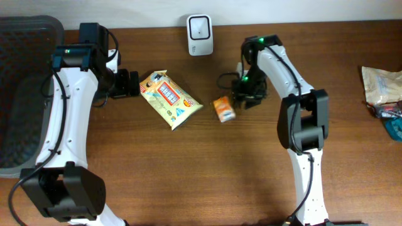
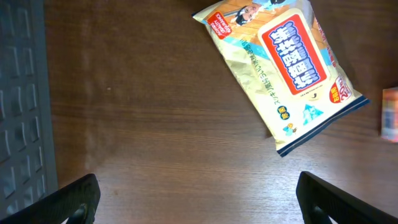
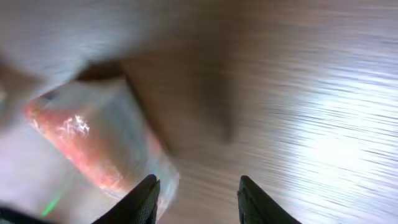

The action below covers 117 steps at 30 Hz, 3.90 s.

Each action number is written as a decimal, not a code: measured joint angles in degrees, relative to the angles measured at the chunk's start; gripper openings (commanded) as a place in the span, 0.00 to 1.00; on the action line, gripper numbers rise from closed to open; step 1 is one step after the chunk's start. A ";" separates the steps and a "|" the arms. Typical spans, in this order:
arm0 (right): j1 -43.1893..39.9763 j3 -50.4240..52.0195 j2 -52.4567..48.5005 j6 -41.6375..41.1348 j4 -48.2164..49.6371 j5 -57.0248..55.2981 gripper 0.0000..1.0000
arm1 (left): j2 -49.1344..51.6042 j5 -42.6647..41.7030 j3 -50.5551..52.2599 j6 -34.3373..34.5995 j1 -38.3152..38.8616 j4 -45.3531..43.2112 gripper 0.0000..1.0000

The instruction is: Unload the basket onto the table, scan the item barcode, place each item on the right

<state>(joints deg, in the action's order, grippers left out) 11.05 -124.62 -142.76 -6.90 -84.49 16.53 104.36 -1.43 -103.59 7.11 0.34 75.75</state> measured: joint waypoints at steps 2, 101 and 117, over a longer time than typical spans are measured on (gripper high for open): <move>-0.92 -0.20 0.00 -0.42 -1.51 -2.29 0.42 | 0.00 0.00 0.00 0.00 0.00 0.00 0.99; 10.93 -23.56 -2.12 -0.24 44.37 -27.50 0.04 | 0.00 0.00 0.00 0.00 0.02 -0.07 0.99; 13.77 -23.56 -10.32 37.27 57.11 -39.23 0.04 | 0.00 0.00 0.00 0.00 0.00 -0.07 0.99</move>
<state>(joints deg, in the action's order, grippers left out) 24.82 -148.18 -153.08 30.37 -27.38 -22.70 104.36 -1.43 -103.59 7.11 0.34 75.68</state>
